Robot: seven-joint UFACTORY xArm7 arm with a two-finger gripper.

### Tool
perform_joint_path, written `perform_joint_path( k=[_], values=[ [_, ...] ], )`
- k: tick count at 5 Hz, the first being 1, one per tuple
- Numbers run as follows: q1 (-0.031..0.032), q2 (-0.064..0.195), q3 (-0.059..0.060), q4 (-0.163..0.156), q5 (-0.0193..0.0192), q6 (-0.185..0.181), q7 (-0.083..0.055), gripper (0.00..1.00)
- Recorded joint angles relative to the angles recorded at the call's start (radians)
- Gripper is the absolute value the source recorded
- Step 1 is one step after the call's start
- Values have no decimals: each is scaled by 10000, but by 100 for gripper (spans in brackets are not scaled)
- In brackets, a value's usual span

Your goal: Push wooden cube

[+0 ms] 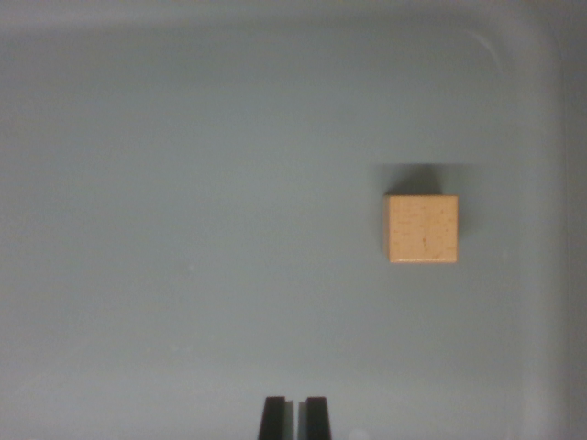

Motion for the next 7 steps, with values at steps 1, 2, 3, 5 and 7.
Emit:
perform_joint_path(
  k=[1, 2, 3, 5, 7],
  values=[
    [-47, 133, -40, -248, 25, -388, -110, 0],
    [-47, 133, -40, -248, 25, -388, -110, 0],
    [-99, 281, -84, -522, 53, -817, -232, 0],
    [-154, 435, -130, -809, 81, -1265, -359, 0],
    [-210, 592, -178, -1103, 111, -1724, -490, 0]
  ],
)
